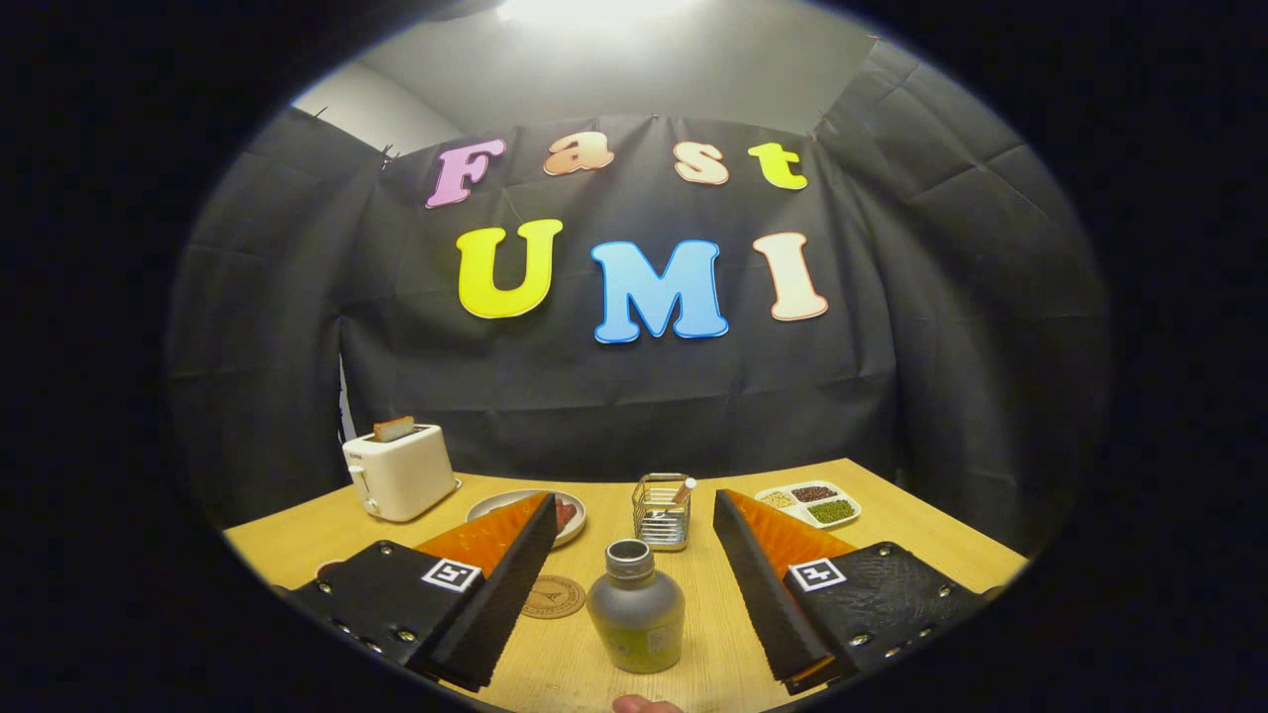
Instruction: Take the bottle from table, then pour the juice into the cup, finally place the bottle on the coaster
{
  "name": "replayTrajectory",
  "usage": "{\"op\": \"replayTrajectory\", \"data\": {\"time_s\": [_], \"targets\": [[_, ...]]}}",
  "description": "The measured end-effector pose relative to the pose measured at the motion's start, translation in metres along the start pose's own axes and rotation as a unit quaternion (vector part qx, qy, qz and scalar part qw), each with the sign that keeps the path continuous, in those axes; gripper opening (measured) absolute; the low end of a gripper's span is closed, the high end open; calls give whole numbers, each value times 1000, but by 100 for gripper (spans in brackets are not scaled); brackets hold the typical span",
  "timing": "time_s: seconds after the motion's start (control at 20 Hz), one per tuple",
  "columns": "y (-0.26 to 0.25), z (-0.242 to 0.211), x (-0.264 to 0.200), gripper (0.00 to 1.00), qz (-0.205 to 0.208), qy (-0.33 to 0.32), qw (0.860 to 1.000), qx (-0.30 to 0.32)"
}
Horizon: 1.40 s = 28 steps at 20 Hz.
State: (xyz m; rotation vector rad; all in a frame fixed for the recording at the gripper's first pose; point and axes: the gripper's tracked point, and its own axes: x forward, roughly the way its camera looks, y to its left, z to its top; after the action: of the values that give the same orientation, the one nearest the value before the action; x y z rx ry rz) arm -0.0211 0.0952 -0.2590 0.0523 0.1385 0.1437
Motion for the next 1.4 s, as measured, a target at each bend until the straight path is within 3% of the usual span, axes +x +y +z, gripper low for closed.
{"op": "replayTrajectory", "data": {"time_s": [0.35, 0.65, 0.9, 0.95, 1.0, 1.4], "targets": [[0, -53, 13, 97, -20, 16, 999, -39], [-4, -87, 26, 97, -33, 38, 999, -4], [0, -105, 35, 98, -36, 54, 998, -28], [-1, -107, 33, 95, -41, 57, 997, -32], [-1, -104, 34, 82, -45, 55, 997, -33], [25, -80, 38, 77, -38, 101, 988, -112]]}}
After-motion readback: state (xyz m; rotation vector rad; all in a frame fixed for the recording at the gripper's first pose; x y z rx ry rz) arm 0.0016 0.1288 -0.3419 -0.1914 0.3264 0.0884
